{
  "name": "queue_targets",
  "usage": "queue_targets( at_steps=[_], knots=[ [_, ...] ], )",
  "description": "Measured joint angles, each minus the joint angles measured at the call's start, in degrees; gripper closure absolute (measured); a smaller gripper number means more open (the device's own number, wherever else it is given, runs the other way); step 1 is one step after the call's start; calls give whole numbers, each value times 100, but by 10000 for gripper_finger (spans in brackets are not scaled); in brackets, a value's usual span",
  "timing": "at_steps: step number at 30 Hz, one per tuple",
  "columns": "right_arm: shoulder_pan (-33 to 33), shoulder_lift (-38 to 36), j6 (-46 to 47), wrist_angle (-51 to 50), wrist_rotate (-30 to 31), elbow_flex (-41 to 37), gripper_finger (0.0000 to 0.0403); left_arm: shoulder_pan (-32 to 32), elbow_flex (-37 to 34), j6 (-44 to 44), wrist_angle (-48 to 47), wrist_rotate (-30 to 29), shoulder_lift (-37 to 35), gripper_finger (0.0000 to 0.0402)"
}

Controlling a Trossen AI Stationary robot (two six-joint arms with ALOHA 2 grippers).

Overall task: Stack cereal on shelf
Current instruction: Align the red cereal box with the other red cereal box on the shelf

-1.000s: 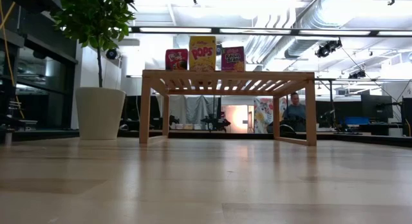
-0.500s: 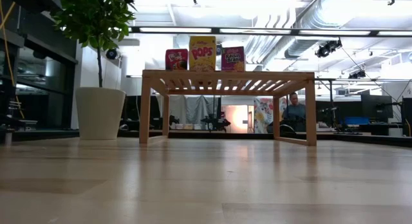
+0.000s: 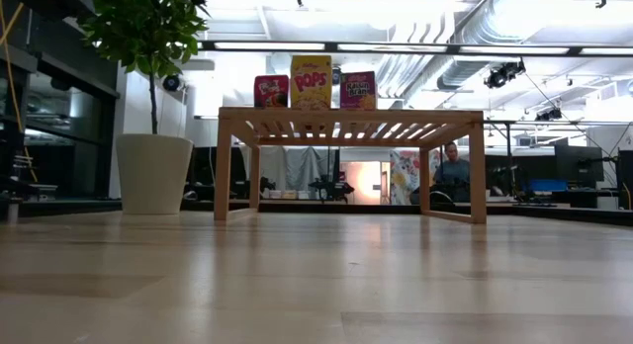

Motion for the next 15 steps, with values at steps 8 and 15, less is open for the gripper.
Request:
queue_targets(
  at_steps=[8, 15],
  knots=[
    [-389, -348, 1125, -377, 356, 412, 383, 0, 0, -63, -2, 1, 1, 194],
    [-1043, -589, 1210, -381, 1177, 343, 246, 0, 0, -96, -22, 1, 1, 194]
  ],
)
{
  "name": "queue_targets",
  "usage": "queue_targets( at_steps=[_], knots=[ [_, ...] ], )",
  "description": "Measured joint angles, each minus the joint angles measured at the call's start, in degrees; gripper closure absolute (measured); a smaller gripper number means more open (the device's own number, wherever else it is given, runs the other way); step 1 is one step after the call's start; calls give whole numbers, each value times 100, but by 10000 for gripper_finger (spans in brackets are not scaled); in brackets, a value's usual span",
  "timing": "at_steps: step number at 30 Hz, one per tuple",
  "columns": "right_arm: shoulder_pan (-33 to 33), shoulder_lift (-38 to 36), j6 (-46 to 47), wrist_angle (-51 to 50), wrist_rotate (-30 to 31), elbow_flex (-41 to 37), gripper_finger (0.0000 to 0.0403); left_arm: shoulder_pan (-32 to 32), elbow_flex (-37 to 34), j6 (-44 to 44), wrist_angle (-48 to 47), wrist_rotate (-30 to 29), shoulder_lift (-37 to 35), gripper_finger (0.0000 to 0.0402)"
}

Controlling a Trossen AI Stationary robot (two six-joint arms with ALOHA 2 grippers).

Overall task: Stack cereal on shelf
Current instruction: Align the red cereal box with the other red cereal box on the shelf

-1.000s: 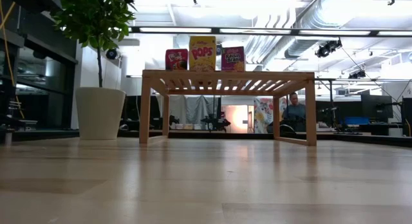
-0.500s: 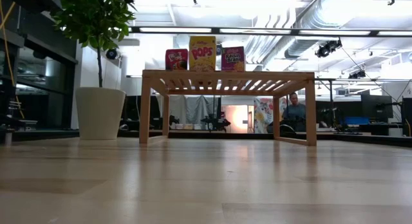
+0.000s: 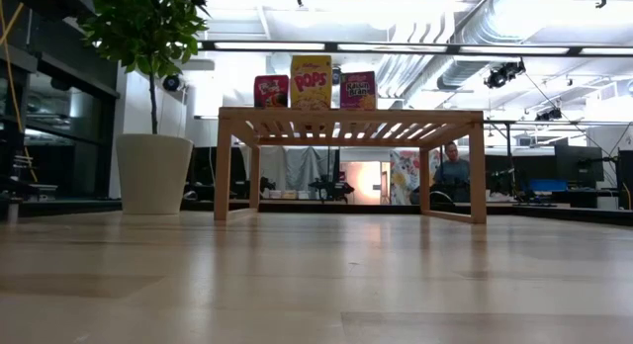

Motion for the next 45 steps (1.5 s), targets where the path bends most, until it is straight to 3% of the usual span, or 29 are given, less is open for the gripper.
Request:
queue_targets(
  at_steps=[5, 9, 16, 22, 28, 33, 35, 39, 45],
  knots=[
    [-502, -113, -68, 0, 252, 15, 142, 0, 0, 1, -17, 0, -1, 194],
    [-887, -130, -166, -4, 80, 15, 108, 0, 0, 0, -17, 0, 0, 194],
    [-1073, -130, -216, -3, 138, 15, 105, 0, 0, 0, -24, 0, -1, 194],
    [-836, -98, 76, -20, 83, 70, 105, 0, 0, 0, -28, 0, 0, 194],
    [-606, -91, 181, 6, -344, 515, 105, 0, 0, 0, -27, 0, -1, 194],
    [-572, -109, 179, 0, -827, 19, 105, 0, 0, -105, -28, 0, -2, 194],
    [-529, -252, 146, -12, -696, -61, 105, 0, 0, -150, -26, 1, -2, 194],
    [-345, -784, 151, -10, 156, -52, 105, 0, 0, -151, -27, 0, -2, 194],
    [-234, -1334, 356, -1, 107, -608, 105, 0, 0, -151, -28, 0, -1, 194]
  ],
)
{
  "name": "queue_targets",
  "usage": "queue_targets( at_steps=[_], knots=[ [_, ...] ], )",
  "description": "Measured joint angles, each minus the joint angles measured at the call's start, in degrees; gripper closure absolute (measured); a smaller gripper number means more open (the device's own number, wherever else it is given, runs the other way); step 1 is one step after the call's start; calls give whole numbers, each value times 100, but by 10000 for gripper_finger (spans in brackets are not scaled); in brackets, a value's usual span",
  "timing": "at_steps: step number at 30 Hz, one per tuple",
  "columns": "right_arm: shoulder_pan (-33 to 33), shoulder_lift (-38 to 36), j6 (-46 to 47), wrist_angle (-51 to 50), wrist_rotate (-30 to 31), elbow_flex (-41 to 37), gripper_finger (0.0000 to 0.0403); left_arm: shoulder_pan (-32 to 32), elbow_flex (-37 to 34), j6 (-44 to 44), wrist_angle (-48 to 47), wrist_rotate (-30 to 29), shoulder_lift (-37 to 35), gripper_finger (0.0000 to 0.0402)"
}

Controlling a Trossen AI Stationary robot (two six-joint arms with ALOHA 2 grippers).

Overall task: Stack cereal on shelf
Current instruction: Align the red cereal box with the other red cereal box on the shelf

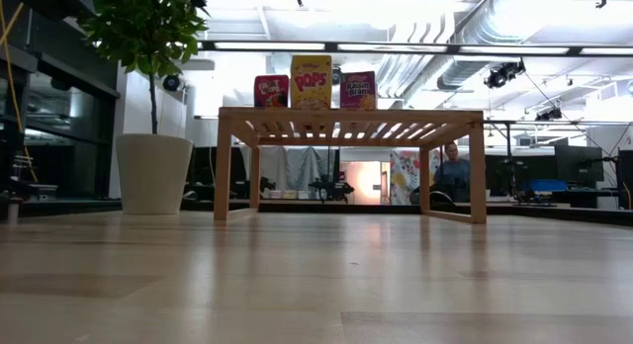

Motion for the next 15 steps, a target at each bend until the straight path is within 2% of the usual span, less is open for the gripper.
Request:
queue_targets(
  at_steps=[3, 7, 11, 15],
  knots=[
    [-99, -95, 67, -21, -7, -357, 105, 0, 0, -2, -86, 0, 0, 194],
    [-219, -64, -204, -12, 185, -339, 105, 0, 0, -2, -151, 0, -1, 194],
    [-216, -115, -1997, 3, 403, 134, 105, 0, 0, -8, -144, 0, 0, 194],
    [-289, -113, -3069, 22, 651, 468, 105, 0, 0, -51, -144, 0, 0, 194]
  ],
)
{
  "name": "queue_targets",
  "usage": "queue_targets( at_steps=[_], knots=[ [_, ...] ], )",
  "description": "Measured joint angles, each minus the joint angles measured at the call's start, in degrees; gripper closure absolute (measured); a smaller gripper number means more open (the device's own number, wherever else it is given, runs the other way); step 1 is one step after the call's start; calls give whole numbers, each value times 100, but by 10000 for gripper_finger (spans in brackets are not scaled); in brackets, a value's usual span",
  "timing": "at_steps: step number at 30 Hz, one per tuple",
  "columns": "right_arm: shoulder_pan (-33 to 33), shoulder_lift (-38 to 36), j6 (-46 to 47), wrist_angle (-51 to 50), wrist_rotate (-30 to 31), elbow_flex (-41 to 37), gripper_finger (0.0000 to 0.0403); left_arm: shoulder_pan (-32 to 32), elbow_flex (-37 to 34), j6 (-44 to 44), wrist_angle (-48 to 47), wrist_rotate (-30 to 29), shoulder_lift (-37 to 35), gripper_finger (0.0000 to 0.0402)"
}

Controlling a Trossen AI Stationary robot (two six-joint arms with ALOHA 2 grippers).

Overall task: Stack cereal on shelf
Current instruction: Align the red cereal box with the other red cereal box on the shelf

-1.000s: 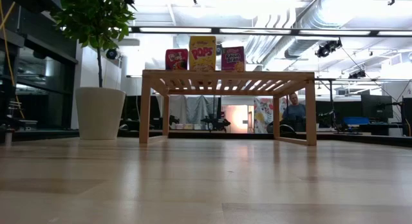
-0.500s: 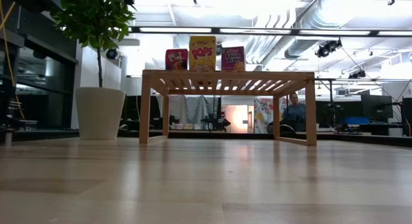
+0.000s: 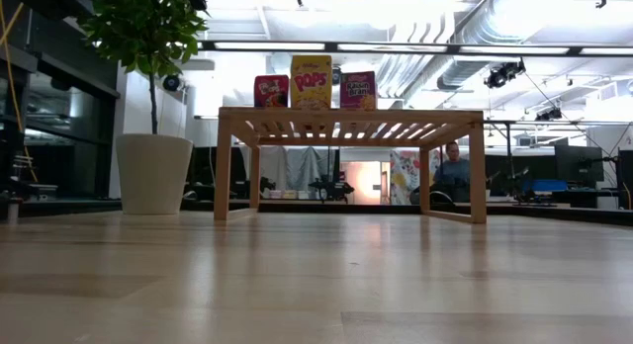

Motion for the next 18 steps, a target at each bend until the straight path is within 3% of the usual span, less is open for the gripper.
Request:
queue_targets(
  at_steps=[7, 14, 18],
  knots=[
    [-80, 8, -2733, -16, -1216, -185, 105, 0, 0, -1, -2, 0, 0, 194],
    [-138, 8, -5963, 87, -1408, -455, 105, 0, 0, -5, -68, 0, 21, 194],
    [-246, 9, -6933, 105, -1378, -595, 105, 0, 0, -12, -155, 0, 21, 194]
  ],
)
